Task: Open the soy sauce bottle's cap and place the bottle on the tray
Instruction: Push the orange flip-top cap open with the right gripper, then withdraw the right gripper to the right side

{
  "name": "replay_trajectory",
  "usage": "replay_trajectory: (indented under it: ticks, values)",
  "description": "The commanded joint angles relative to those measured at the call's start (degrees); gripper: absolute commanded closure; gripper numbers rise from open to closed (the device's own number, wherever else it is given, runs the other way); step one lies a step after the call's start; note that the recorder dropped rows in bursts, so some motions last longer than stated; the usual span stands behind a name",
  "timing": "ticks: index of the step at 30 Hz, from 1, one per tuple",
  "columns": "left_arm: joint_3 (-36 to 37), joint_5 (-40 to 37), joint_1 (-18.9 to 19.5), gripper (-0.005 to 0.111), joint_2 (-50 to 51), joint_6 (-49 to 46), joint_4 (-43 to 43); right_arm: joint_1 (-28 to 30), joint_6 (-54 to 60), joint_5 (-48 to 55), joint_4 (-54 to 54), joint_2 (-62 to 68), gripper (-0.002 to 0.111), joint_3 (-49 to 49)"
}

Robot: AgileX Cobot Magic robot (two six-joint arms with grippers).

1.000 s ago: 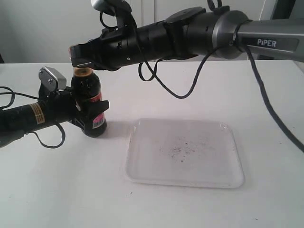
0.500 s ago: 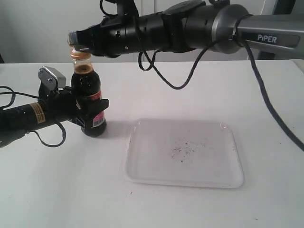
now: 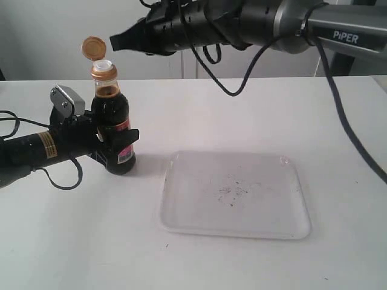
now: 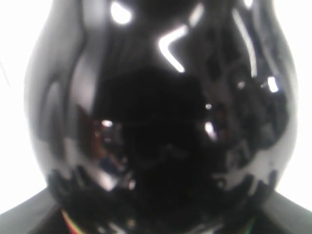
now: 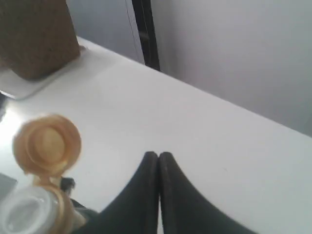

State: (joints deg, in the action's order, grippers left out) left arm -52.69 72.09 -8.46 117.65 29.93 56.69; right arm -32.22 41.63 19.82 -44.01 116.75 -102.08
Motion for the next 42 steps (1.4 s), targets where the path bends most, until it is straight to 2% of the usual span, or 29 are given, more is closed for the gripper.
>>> replay_trajectory:
  ticks: [1,4,9,21,35,42]
  values:
    - [0.63,-2.13,-0.25,0.107,0.45,0.45,2.47,0.32,-24.22,7.19,30.94,-2.96,0.108,-0.37]
    - [0.63,-2.13,-0.25,0.107,0.45,0.45,2.47,0.32,-32.98,12.51,42.68,-4.48,0.108,-0.37]
    - [0.63,-2.13,-0.25,0.107,0.45,0.45,2.58,0.32,-36.65,15.33,50.4,-8.79,0.108,4.75]
    - [0.63,-2.13,-0.25,0.107,0.45,0.45,2.91,5.91,-37.5,12.7,50.22,-23.12,0.108,21.23]
    - [0.63,-2.13,-0.25,0.107,0.35,0.45,2.81,18.15,-37.39,16.39,50.22,-37.7,0.108,34.23]
    - [0.71,-2.13,-0.25,0.107,-1.54,0.95,2.0,20.08,-35.54,16.37,50.22,-42.74,0.108,41.29]
